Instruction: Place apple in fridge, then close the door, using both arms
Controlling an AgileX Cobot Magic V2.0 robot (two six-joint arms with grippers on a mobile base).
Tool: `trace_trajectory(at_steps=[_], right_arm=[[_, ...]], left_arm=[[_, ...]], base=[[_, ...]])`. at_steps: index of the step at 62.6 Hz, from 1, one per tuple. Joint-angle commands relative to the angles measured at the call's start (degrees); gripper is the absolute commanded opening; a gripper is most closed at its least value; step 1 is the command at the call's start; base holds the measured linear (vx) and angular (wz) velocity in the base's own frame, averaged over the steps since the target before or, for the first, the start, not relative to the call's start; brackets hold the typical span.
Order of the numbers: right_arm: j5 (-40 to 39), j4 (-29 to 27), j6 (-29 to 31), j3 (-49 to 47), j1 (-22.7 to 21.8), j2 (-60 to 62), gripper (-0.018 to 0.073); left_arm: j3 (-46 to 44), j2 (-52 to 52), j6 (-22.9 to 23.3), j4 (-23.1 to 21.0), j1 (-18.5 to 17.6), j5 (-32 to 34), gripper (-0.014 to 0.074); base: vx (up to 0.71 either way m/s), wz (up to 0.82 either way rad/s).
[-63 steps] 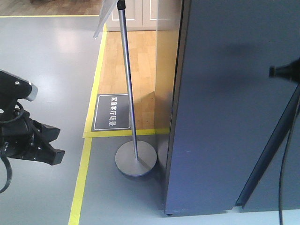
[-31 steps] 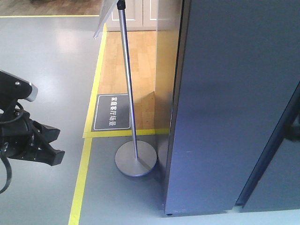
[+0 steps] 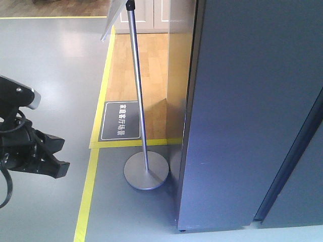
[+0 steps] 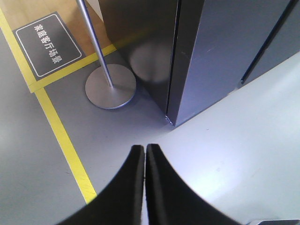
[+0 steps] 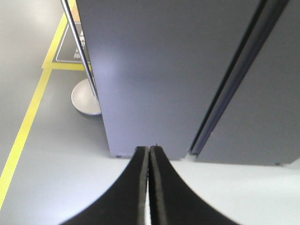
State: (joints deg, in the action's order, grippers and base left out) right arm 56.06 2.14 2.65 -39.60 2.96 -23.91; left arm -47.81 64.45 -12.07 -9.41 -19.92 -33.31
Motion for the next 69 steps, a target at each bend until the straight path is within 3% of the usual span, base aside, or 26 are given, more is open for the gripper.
trace_trajectory(at_steps=[1,24,69], right_arm=[[0.1,0.2,-0.9,0.2,-0.1,3.1,-0.0003],[3.0,-3.2,-3.6,5.9,-0.1,13.5,-0.0003],[3.5,-3.5,-3.0,6.2,-0.1,13.5,-0.0003]], left_arm=[[-1.6,-1.5,0.0,-0.8,0.1,3.2,-0.0006],[-1.6,-1.5,0.0,-0.8,0.1,3.2,-0.0006],[-1.6,-1.5,0.0,-0.7,0.1,3.2,-0.0006]], base=[[0.0,0.0],[0.0,0.0],[0.0,0.0]])
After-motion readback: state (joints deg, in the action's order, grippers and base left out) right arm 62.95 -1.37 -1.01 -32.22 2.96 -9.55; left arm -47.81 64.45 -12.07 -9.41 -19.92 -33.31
